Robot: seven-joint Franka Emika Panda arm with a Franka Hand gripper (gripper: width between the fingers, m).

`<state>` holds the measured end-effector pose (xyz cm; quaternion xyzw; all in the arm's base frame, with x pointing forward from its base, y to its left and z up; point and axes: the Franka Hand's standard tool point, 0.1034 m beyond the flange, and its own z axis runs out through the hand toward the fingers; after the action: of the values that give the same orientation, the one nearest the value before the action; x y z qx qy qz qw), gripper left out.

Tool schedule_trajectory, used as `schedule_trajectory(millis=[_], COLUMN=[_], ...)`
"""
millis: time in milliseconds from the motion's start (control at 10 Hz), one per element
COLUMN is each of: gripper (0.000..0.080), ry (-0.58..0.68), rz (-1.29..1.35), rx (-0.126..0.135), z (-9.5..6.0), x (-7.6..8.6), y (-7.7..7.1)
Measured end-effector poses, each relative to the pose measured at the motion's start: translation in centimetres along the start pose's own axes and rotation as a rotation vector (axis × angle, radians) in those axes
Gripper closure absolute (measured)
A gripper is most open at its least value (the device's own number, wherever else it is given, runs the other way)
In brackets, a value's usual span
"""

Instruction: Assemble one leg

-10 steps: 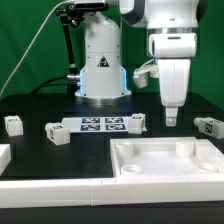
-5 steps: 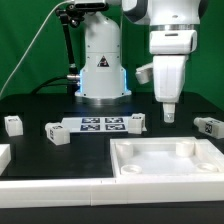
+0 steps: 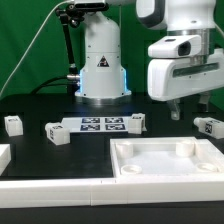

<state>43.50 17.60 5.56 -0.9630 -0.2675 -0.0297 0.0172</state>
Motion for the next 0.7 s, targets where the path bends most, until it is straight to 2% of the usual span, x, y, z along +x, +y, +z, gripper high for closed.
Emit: schedule_trajectory(millis=[300, 400, 600, 700], gripper=[0.0151, 0.0151, 0.0151, 0.0151], ry=[0.009, 0.015, -0.044, -0.147], rz=[-0.013, -0.009, -0.011, -0.014], rx=[0.009, 0.010, 0.008, 0.007], z=[0.4, 0.4, 0.5, 0.5], x=[1.4, 1.6, 1.2, 0.4], y=[-3.3, -3.7, -3.4, -3.5])
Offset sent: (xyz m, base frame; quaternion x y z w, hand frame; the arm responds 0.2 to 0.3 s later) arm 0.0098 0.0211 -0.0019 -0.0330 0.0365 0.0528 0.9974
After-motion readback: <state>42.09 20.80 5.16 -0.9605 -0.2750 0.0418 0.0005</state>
